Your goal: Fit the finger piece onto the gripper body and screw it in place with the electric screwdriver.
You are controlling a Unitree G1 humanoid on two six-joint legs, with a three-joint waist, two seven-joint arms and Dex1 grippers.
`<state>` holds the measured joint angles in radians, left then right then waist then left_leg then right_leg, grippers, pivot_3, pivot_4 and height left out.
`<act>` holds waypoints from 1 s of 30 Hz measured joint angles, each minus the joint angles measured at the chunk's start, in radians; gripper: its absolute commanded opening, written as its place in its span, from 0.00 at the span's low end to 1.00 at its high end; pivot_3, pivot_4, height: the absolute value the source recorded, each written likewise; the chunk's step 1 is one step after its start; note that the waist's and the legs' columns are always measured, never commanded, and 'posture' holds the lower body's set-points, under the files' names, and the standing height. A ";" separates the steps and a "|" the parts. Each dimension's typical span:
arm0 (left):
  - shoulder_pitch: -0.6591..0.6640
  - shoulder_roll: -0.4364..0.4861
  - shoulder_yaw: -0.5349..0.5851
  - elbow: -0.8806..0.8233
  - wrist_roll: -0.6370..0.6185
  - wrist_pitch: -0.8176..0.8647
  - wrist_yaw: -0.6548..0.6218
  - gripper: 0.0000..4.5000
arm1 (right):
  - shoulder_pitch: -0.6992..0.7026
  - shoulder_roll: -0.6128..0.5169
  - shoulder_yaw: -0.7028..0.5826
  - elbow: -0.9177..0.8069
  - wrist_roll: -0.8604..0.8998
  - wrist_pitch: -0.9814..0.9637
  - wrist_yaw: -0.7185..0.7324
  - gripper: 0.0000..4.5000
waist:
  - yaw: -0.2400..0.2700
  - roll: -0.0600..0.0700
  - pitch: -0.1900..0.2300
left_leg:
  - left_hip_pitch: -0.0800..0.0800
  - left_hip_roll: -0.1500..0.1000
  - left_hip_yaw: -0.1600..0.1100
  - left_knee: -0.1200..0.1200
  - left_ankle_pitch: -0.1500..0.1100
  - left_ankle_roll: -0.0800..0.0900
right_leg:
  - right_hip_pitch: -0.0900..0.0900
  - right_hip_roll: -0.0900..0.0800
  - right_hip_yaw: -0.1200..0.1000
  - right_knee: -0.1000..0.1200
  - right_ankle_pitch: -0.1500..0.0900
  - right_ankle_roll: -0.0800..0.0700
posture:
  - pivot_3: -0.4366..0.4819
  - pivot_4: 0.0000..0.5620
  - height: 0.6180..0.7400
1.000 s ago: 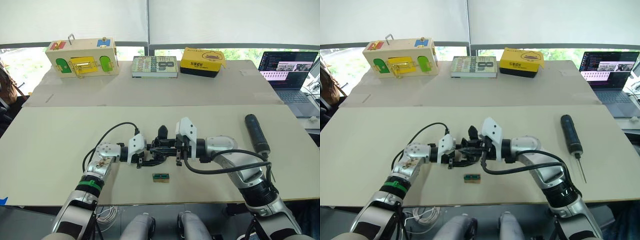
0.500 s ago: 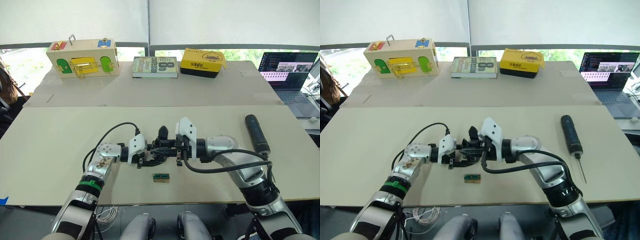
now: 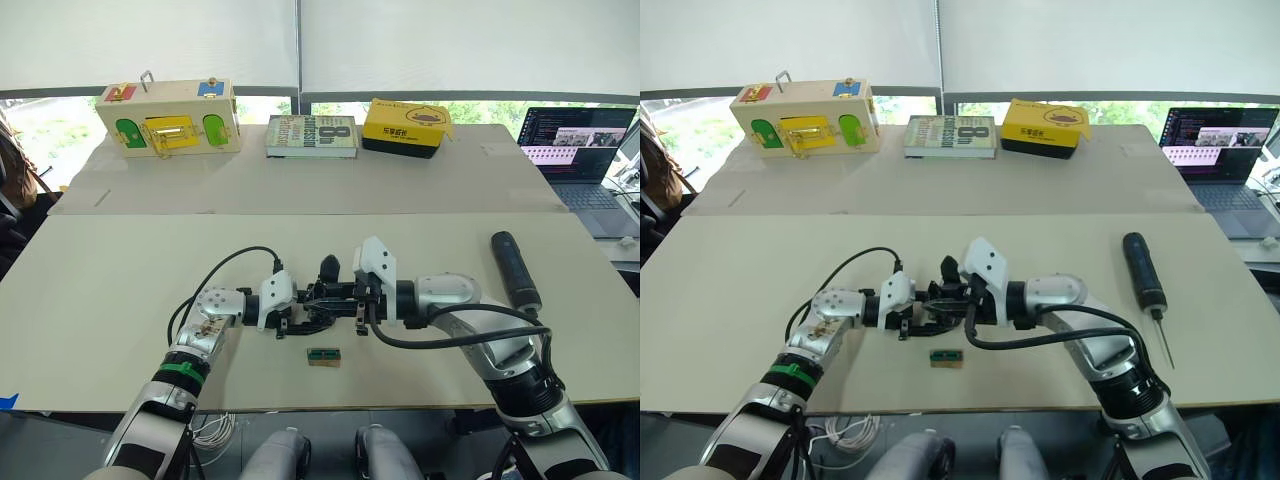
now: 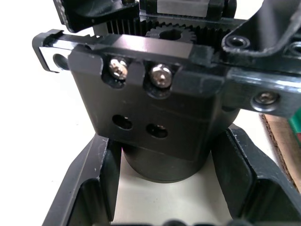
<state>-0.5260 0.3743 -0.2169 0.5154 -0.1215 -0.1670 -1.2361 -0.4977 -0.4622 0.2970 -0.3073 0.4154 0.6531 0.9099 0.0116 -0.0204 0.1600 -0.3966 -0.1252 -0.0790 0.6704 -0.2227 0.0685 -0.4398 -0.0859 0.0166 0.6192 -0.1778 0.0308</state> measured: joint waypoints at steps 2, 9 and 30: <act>0.000 0.000 0.000 0.000 0.000 0.000 0.000 0.51 | -0.001 0.002 0.000 -0.001 0.000 0.005 -0.004 0.09 | 0.000 0.000 0.000 | 0.000 0.000 0.000 0.000 0.000 0.000 | 0.000 0.000 0.000 0.000 0.000 0.000 | 0.48 0.27 1.00; 0.002 0.007 0.000 0.009 0.000 0.002 0.000 0.51 | -0.003 0.025 -0.001 0.026 0.000 0.021 -0.041 0.09 | -0.002 0.001 -0.001 | 0.010 0.001 0.000 -0.003 -0.001 -0.002 | 0.006 0.000 0.000 -0.003 0.000 0.001 | 0.48 0.27 1.00; 0.010 0.008 0.001 0.005 -0.001 0.012 0.002 0.51 | -0.009 0.021 0.007 0.043 -0.001 -0.005 -0.023 0.09 | -0.005 0.001 -0.002 | 0.015 0.001 0.000 -0.006 -0.003 -0.005 | 0.015 0.000 0.000 -0.007 -0.003 0.005 | 0.48 0.27 1.00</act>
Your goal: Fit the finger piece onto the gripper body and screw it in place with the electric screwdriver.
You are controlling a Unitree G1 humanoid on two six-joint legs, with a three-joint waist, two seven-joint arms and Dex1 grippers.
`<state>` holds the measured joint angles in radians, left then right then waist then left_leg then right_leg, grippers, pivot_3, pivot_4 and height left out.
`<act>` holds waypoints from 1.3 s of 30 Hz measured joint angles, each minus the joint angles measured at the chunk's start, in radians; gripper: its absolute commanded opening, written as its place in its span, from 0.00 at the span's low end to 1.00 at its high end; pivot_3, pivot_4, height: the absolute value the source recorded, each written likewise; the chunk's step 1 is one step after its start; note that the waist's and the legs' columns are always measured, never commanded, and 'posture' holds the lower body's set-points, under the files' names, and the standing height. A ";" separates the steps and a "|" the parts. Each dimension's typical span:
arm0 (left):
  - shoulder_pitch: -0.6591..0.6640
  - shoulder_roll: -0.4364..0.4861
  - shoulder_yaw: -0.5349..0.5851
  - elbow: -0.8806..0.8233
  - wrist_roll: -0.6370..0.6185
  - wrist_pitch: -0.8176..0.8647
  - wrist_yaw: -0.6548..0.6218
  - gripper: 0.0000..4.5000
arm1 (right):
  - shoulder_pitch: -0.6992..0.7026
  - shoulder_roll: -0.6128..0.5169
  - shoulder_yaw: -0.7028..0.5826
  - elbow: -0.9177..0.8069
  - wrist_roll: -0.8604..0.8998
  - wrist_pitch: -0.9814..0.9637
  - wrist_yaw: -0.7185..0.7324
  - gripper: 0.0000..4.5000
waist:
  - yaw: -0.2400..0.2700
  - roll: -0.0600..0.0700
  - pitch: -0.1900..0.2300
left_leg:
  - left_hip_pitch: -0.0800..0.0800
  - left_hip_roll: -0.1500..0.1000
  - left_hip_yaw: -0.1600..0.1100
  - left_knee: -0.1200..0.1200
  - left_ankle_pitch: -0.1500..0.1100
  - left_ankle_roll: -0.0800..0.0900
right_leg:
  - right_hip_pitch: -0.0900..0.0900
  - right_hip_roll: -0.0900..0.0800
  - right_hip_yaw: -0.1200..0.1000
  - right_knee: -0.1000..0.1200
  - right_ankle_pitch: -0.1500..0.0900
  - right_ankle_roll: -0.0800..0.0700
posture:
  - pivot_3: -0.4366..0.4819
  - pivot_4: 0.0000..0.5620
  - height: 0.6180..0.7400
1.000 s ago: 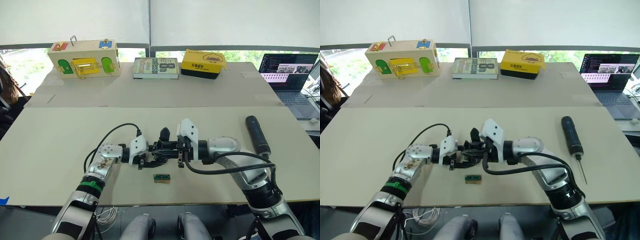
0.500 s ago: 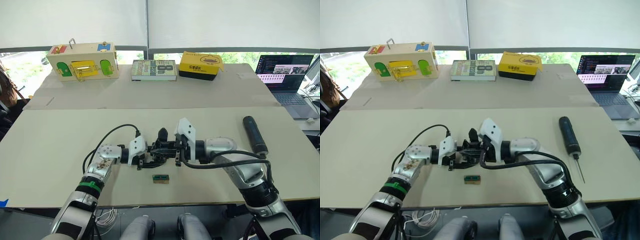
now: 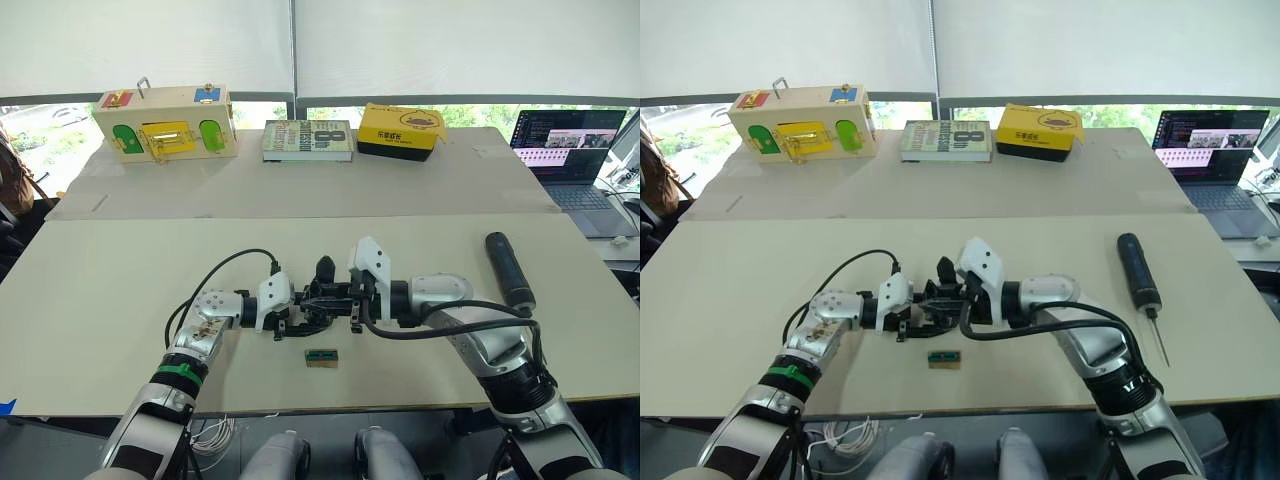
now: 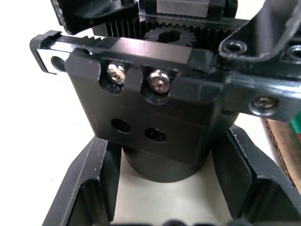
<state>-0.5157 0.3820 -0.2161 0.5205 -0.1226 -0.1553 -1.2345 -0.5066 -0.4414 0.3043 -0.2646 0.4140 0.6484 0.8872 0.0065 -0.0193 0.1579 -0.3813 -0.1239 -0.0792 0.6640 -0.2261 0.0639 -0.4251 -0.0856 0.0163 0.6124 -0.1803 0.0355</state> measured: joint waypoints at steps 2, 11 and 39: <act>0.000 0.000 0.000 0.000 0.000 0.000 0.000 0.51 | 0.002 0.000 0.000 0.000 0.000 -0.002 0.003 0.09 | 0.000 0.000 0.000 | 0.000 0.000 0.000 0.000 0.000 0.000 | 0.000 0.000 0.000 0.000 0.000 0.001 | 0.48 0.27 1.00; 0.000 0.000 -0.001 -0.001 0.000 0.000 0.000 0.51 | 0.016 -0.008 0.000 0.001 0.000 -0.031 0.009 0.09 | 0.001 0.000 0.000 | 0.000 0.000 0.000 -0.001 0.000 0.000 | 0.000 0.000 0.000 -0.001 -0.002 0.003 | 0.48 0.27 1.00; -0.010 -0.001 0.003 0.023 0.008 -0.025 0.047 0.99 | 0.048 0.000 -0.083 -0.038 0.082 -0.157 0.136 1.00 | 0.003 0.000 0.000 | -0.004 0.000 0.000 -0.001 0.000 0.000 | -0.003 -0.001 0.000 -0.001 -0.002 0.004 | 0.48 0.27 1.00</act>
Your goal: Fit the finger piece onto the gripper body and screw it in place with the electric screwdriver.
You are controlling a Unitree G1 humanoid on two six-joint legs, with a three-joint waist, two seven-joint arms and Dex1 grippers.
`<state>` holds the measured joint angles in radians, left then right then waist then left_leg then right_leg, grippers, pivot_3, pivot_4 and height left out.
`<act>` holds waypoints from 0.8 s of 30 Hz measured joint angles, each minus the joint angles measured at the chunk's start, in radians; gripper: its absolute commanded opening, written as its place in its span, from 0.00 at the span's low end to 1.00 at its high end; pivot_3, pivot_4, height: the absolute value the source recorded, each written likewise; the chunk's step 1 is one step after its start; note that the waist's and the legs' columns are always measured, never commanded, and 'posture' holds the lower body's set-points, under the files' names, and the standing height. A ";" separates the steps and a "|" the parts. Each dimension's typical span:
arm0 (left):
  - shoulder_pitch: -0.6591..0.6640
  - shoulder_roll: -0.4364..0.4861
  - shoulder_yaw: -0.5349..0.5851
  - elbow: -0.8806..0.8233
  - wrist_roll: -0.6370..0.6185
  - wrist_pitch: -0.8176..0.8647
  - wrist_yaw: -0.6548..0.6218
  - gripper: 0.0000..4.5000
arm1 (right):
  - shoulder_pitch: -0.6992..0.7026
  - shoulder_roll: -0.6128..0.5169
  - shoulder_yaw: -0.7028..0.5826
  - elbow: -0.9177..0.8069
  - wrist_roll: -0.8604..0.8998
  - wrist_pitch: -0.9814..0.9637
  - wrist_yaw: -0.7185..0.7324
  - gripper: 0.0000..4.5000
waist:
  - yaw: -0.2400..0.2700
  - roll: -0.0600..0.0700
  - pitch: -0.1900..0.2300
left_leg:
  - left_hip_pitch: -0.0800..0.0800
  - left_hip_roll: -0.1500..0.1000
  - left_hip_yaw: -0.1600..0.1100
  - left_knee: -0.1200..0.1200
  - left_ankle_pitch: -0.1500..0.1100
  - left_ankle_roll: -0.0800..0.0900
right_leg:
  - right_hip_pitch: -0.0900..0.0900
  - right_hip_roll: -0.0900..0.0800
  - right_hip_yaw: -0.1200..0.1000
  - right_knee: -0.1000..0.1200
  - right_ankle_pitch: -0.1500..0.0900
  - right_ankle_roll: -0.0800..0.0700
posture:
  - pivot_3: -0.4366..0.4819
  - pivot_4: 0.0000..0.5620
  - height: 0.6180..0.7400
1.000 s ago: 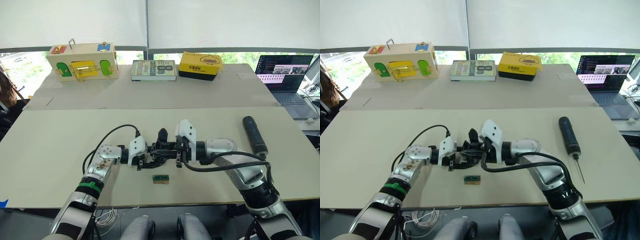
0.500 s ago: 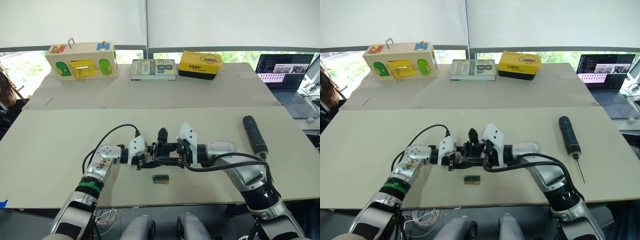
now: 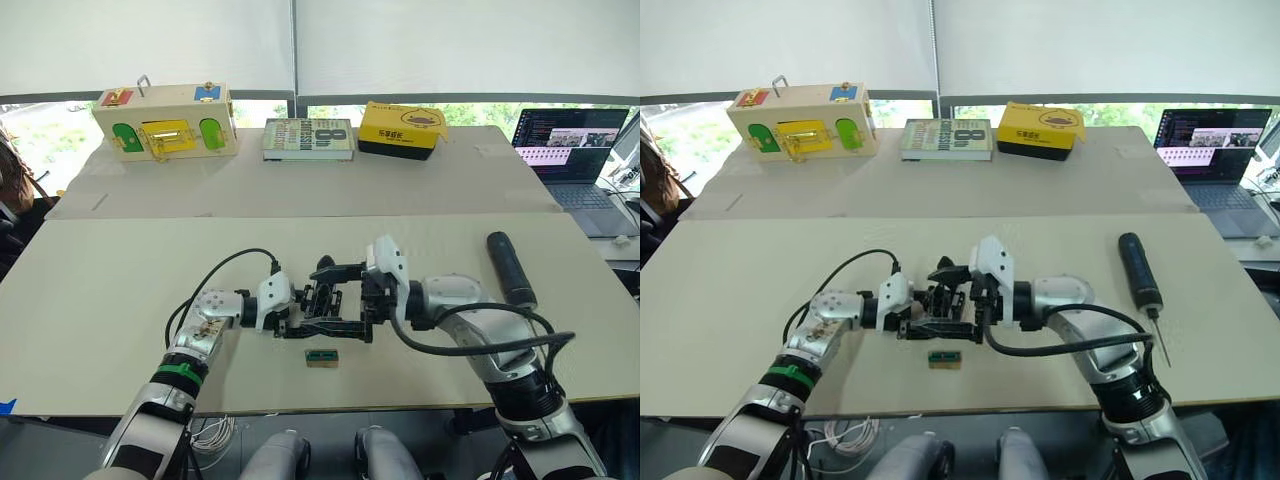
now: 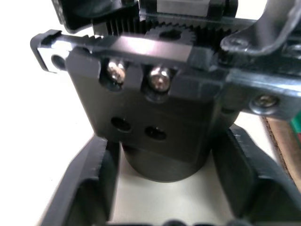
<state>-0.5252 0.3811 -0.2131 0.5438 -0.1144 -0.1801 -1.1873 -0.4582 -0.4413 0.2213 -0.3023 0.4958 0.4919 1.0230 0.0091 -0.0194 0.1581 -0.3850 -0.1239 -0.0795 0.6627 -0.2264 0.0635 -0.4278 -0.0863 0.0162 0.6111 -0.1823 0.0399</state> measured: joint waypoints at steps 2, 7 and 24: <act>0.001 0.005 0.008 0.004 -0.004 0.002 0.006 0.99 | -0.001 0.020 -0.021 -0.018 0.011 -0.042 0.008 1.00 | -0.004 0.000 0.000 | 0.000 0.000 0.000 0.000 0.000 0.000 | 0.000 0.000 0.000 0.000 0.000 0.001 | 0.48 0.27 1.00; 0.050 0.052 0.027 -0.050 -0.041 0.026 -0.028 0.99 | -0.011 0.028 -0.064 -0.048 0.042 -0.070 -0.001 1.00 | -0.023 0.000 0.000 | -0.001 0.000 0.000 -0.003 0.000 0.000 | -0.003 0.000 0.001 0.000 0.000 -0.001 | 0.48 0.27 1.00; 0.314 0.321 0.351 -0.478 -0.359 0.188 -0.113 0.99 | 0.680 -0.177 -0.829 -0.334 0.177 -0.058 -0.182 1.00 | 0.019 0.001 0.003 | -0.008 0.001 0.001 -0.003 -0.004 -0.002 | -0.009 -0.004 0.000 -0.001 -0.003 0.001 | 0.48 0.27 1.00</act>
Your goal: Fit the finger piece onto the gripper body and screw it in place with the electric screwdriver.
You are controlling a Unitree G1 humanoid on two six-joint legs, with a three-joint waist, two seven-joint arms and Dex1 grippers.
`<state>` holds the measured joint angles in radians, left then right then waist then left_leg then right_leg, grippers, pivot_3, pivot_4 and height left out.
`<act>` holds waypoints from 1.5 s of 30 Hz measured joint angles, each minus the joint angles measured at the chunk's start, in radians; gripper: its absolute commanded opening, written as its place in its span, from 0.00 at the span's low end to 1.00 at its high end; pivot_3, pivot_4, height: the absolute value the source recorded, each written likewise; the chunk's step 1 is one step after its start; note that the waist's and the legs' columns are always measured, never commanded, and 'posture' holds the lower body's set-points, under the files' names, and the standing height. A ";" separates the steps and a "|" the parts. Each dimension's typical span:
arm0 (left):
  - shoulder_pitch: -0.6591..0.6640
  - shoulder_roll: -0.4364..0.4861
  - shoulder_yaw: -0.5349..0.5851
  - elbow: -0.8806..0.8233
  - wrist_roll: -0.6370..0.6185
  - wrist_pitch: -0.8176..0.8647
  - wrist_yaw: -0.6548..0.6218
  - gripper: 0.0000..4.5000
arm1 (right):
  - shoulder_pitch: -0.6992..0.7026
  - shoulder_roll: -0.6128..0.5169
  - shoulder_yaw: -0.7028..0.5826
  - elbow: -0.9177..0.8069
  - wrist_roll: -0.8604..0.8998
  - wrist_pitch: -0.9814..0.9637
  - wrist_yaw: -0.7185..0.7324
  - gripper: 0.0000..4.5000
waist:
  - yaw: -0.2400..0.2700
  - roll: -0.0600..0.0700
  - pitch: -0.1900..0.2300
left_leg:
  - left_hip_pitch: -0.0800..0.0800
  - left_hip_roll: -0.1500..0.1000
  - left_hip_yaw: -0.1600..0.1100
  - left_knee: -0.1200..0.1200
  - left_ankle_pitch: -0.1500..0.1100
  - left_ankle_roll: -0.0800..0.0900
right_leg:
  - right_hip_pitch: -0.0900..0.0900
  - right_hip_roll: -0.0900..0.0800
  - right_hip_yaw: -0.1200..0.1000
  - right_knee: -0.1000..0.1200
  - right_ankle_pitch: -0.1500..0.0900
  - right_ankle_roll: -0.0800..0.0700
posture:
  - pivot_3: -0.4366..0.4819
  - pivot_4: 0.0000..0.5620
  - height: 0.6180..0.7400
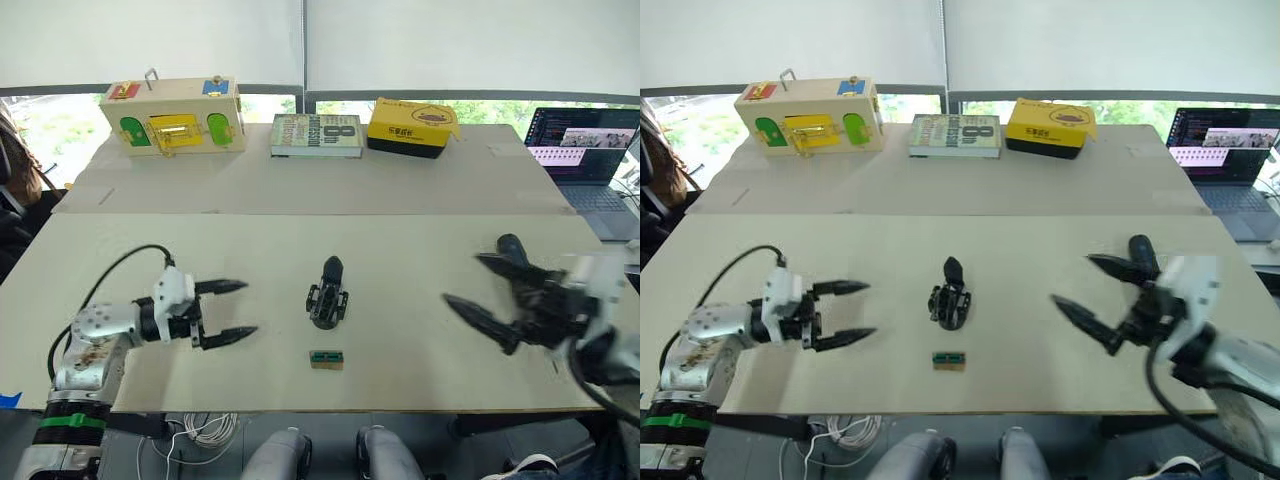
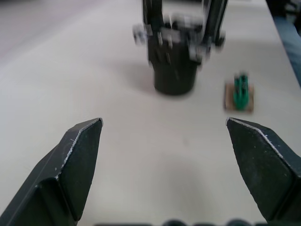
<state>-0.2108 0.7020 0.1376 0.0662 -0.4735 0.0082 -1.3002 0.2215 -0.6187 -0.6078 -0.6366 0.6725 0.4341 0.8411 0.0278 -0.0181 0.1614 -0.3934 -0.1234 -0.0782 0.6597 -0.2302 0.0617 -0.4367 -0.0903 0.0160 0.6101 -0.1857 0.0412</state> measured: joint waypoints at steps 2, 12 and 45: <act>-0.001 0.026 0.026 -0.040 -0.042 0.063 0.012 0.99 | 0.137 0.059 -0.075 -0.026 -0.007 -0.040 -0.006 1.00 | 0.002 0.000 0.000 | 0.000 0.001 0.000 0.000 0.000 0.000 | 0.000 0.000 0.001 0.001 -0.003 0.002 | 0.48 0.27 1.00; -0.006 0.094 0.110 -0.162 -0.203 0.331 0.061 0.99 | 0.294 0.186 -0.152 0.016 -0.125 -0.200 -0.120 1.00 | -0.030 0.003 0.001 | 0.004 0.002 0.004 0.000 -0.001 -0.001 | 0.004 -0.004 0.002 0.001 -0.006 0.002 | 0.48 0.27 1.00; -0.156 -0.013 -0.003 -0.298 -0.281 0.443 0.070 1.00 | -0.734 -0.289 0.493 1.150 -0.380 0.291 -0.120 0.44 | -0.018 0.000 0.004 | -0.001 0.001 0.008 0.001 0.002 0.012 | -0.003 -0.003 -0.003 0.000 0.005 -0.007 | 0.48 0.27 1.00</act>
<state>-0.3668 0.6890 0.1349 -0.2321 -0.7547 0.4508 -1.2302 -0.5125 -0.9078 -0.1146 0.5132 0.2923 0.7250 0.7215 0.0102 -0.0184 0.1655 -0.3947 -0.1227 -0.0702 0.6607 -0.2279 0.0733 -0.4395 -0.0937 0.0132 0.6098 -0.1808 0.0346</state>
